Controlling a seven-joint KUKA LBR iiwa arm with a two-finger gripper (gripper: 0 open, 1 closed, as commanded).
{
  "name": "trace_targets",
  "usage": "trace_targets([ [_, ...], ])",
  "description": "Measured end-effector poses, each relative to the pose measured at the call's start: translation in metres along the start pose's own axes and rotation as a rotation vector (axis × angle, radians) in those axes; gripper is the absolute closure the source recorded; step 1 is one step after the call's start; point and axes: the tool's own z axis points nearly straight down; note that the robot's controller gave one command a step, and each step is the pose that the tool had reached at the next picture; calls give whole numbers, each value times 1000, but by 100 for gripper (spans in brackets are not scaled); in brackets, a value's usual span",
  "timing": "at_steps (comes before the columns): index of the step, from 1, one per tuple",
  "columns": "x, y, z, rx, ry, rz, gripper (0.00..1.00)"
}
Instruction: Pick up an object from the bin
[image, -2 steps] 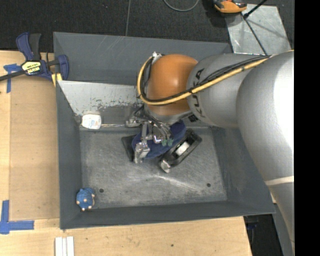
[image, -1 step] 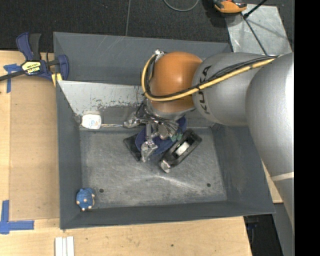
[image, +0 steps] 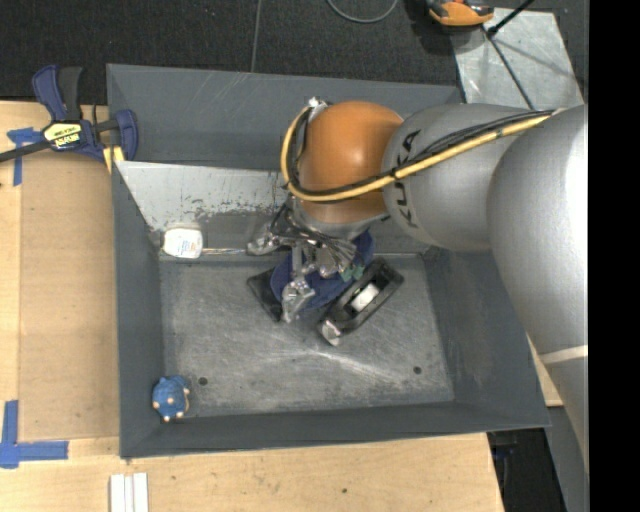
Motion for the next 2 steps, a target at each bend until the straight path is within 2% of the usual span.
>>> trace_targets([
  [1, -3, -2, -4, 2, -8, 4, 100],
  [2, -7, -2, -70, 4, -1, 7, 100],
])
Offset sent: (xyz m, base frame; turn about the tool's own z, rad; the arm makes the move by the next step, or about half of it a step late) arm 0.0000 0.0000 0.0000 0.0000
